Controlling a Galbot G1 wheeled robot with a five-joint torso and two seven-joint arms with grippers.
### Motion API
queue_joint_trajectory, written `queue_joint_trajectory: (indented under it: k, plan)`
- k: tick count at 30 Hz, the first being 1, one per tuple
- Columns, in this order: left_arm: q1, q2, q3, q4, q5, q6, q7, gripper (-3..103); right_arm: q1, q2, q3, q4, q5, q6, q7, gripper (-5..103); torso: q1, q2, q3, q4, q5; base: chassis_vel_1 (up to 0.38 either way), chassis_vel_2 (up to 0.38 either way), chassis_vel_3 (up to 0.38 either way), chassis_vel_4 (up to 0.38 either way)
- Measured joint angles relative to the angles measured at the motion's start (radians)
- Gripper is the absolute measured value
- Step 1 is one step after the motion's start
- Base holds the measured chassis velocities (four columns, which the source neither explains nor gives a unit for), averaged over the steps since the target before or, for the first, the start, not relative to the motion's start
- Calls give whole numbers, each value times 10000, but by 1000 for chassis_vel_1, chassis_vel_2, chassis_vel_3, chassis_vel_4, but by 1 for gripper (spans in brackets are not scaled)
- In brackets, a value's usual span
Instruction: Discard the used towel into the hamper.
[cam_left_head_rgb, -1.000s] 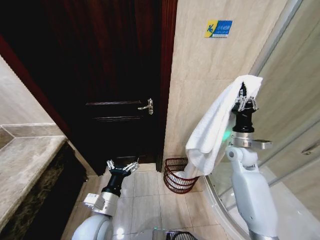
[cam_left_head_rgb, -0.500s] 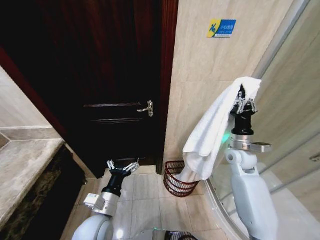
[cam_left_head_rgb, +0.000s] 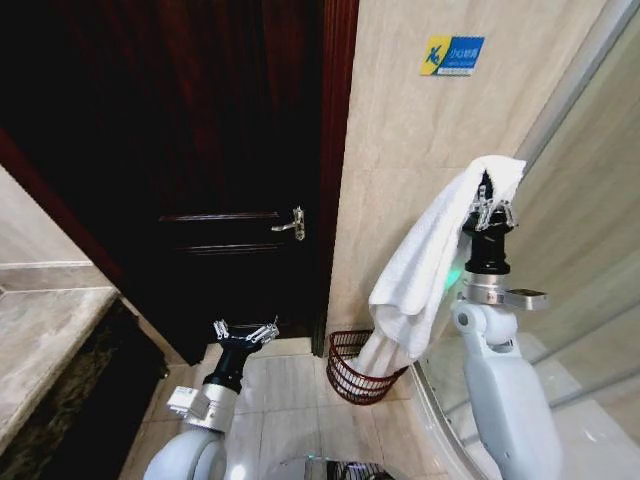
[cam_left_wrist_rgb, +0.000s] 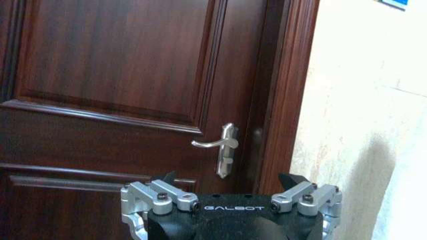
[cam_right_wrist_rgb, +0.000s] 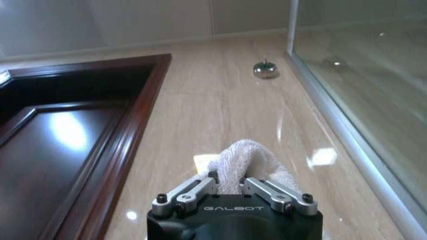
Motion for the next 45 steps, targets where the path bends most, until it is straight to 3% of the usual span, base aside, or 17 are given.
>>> queue_joint_trajectory:
  k: [23, 45]
  plan:
    - [0, 0, 0, 0, 0, 0, 0, 100, -768, 403, 15, -139, 233, 779, -632, 6, -2, 1, -1, 0, -2, -21, 23, 21, -18]
    - [0, 0, 0, 0, 1, 0, 0, 100, -1325, 1062, -109, -1799, 381, 1414, -1265, 6, 0, 0, 0, 0, -1, 0, 0, 0, 0]
